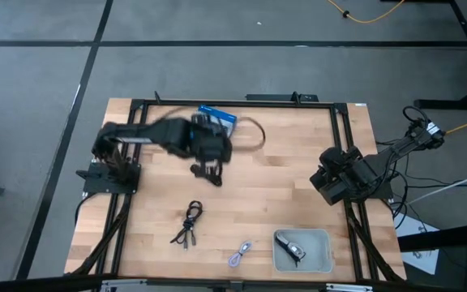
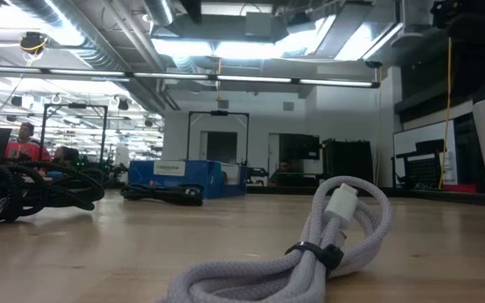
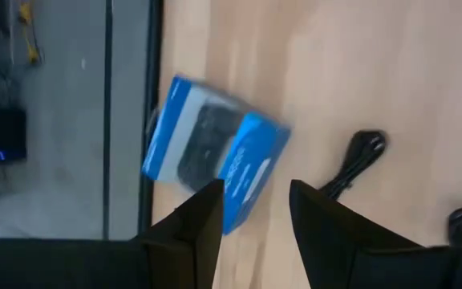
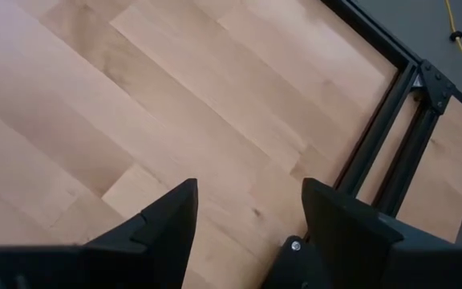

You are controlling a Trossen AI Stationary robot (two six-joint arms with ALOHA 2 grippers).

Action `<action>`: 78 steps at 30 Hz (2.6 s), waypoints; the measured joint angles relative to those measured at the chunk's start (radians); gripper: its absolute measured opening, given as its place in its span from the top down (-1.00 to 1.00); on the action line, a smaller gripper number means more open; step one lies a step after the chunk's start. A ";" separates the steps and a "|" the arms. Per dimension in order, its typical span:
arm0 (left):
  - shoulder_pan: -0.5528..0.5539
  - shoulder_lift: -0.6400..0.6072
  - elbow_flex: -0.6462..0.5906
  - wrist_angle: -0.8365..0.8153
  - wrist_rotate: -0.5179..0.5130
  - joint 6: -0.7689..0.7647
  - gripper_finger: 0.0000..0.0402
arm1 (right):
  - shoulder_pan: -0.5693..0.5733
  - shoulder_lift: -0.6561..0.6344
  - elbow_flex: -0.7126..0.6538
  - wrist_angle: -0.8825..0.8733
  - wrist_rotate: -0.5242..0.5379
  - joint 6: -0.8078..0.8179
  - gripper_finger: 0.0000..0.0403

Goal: Pick and place USB-C Cables
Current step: Put the top black charger cable into the white bin

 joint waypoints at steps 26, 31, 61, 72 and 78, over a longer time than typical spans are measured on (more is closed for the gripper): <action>0.237 0.009 -0.618 0.416 0.404 0.210 0.34 | 0.000 0.003 0.000 0.004 -0.029 0.000 -0.13; 0.233 -0.002 -0.684 0.455 0.441 0.155 0.38 | 0.000 0.003 0.000 0.004 -0.028 0.000 -0.13; 0.124 -0.002 -0.806 0.643 0.428 0.078 0.43 | 0.000 0.003 0.000 0.004 -0.027 0.000 -0.13; 0.124 -0.001 -0.806 0.642 0.418 0.081 0.43 | 0.000 0.003 0.000 0.004 -0.027 0.000 -0.13; 0.117 0.000 -0.806 0.633 0.407 0.236 0.43 | 0.000 0.003 0.000 0.004 -0.027 0.000 -0.13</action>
